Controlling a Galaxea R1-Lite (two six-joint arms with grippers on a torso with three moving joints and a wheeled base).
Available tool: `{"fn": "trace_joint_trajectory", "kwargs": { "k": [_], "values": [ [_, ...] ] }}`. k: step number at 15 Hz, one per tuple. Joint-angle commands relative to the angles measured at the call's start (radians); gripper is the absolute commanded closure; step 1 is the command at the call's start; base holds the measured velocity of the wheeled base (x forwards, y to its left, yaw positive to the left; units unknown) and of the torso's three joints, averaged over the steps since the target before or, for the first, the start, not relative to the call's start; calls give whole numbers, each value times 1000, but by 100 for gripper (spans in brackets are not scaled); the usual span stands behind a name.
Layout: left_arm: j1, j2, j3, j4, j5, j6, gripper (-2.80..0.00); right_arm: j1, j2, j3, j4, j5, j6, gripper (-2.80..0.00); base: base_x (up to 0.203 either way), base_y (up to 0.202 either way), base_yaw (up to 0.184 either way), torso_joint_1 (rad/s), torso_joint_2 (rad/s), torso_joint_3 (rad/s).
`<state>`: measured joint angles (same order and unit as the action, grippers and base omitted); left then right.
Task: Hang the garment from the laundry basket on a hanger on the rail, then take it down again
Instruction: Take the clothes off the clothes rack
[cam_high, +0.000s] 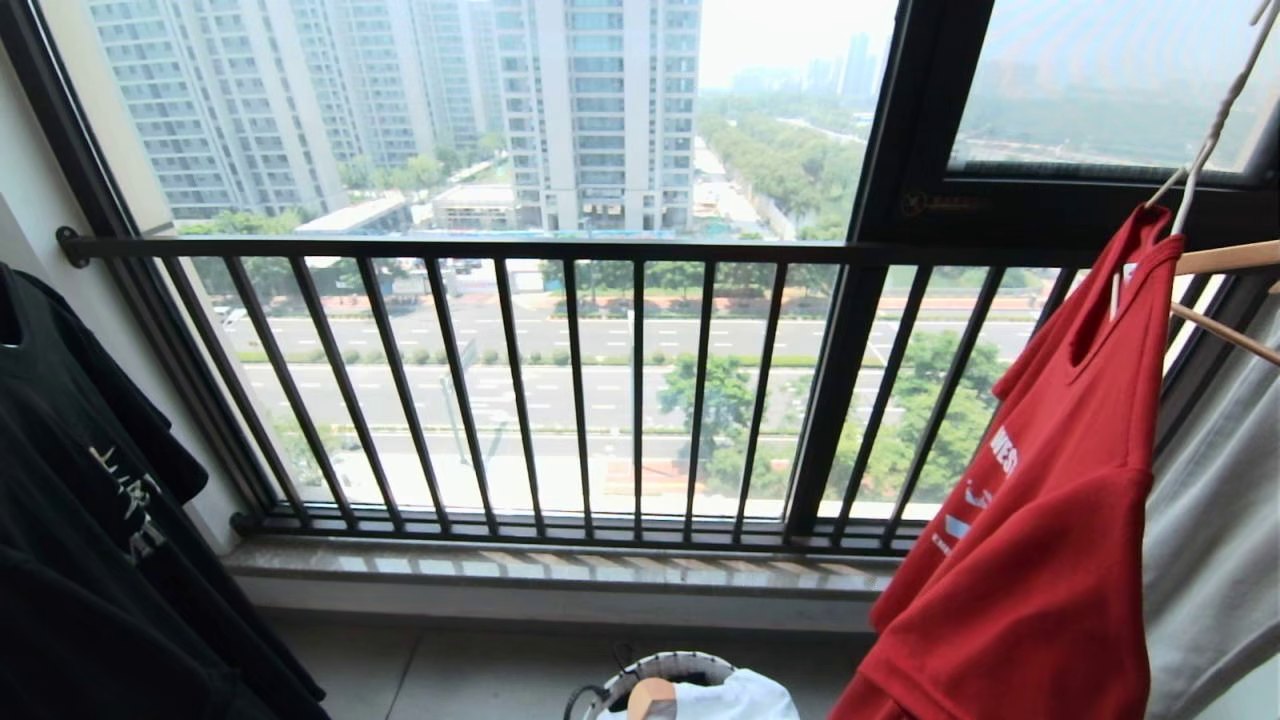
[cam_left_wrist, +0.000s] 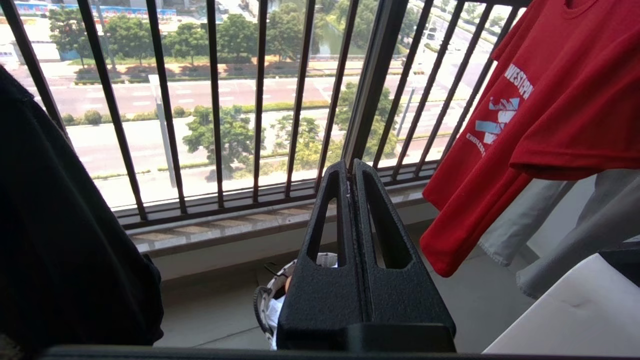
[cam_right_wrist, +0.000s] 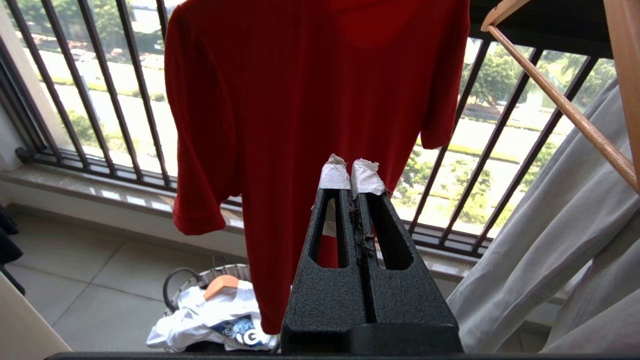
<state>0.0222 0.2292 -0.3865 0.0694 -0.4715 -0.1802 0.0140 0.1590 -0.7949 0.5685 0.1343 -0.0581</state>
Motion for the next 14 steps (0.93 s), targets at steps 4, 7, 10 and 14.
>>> {"fn": "trace_joint_trajectory", "kwargs": {
  "k": [4, 7, 10, 14],
  "values": [
    [-27, -221, 143, 18, 149, 39, 0, -6, -142, 233, -32, 6, -27, 0, 0, 0, 0, 0, 0, 0],
    [-27, -228, 249, 13, 433, 92, 0, -6, -157, 418, -198, -27, -19, 0, 0, 0, 0, 0, 0, 0],
    [-27, -228, 327, 11, 509, 195, 0, -6, -159, 586, -379, -46, -16, 0, 0, 0, 0, 0, 0, 0],
    [-27, -228, 354, -13, 513, 220, 0, -6, -159, 742, -532, -77, -17, 0, 0, 0, 0, 0, 0, 0]
  ]
}}
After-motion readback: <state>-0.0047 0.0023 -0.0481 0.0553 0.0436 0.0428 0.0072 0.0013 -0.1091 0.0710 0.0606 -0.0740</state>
